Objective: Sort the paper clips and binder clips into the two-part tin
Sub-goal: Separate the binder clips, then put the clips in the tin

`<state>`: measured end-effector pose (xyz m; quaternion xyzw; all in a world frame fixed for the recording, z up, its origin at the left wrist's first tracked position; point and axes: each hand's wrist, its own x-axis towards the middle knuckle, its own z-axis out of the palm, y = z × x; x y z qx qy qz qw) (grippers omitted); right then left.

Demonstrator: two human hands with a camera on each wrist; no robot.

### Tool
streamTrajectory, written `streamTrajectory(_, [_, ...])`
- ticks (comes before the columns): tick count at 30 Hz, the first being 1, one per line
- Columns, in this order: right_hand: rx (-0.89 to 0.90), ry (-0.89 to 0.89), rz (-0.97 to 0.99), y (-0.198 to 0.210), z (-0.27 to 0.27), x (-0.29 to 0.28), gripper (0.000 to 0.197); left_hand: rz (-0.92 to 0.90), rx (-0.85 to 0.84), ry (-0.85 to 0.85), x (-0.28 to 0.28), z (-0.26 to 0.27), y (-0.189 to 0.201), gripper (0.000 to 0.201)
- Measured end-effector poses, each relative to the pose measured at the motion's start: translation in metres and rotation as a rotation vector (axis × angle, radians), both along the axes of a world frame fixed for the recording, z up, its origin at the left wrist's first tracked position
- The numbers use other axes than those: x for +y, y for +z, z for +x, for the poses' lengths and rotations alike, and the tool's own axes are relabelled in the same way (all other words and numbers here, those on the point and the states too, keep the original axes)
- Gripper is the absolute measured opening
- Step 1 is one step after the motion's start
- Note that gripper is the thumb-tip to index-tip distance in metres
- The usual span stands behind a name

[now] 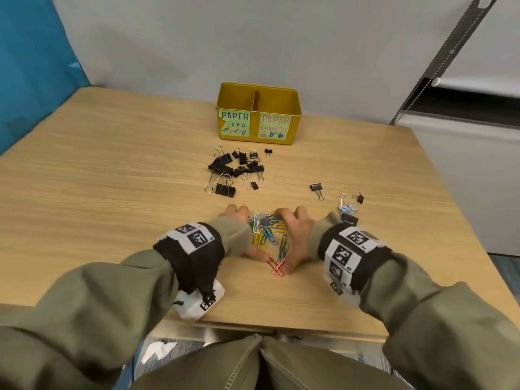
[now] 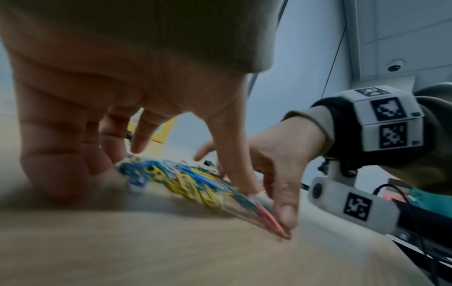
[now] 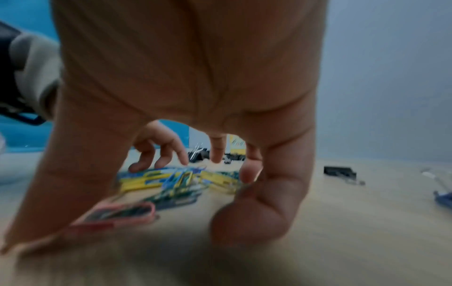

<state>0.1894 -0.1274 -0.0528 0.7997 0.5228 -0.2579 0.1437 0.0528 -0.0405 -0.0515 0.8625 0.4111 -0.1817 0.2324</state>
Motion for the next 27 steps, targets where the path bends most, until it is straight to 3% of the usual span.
streamTrajectory(2, [-0.025,0.006,0.044,-0.004,-0.006,0.003,0.12,0.036,0.007,0.016,-0.008,0.008,-0.004,0.115])
streamTrajectory(6, [0.027,-0.123,0.139,-0.002,-0.001,0.017,0.103,0.102,0.009,0.046,-0.016,0.018,-0.009,0.111])
streamTrajectory(9, [0.041,-0.167,0.16,0.005,0.008,0.025,0.093,0.045,-0.038,0.105,-0.007,0.021,-0.008,0.101])
streamTrajectory(14, [-0.017,-0.15,0.139,0.007,0.018,0.026,0.098,-0.015,-0.123,0.139,0.011,0.023,-0.006,0.089])
streamTrajectory(20, [0.173,-0.114,0.223,-0.01,0.009,0.046,0.052,-0.066,-0.121,0.084,0.025,0.034,-0.007,0.06])
streamTrajectory(27, [0.208,-0.046,0.23,-0.003,0.019,0.055,0.042,-0.152,-0.119,0.176,0.047,0.041,-0.002,0.044])
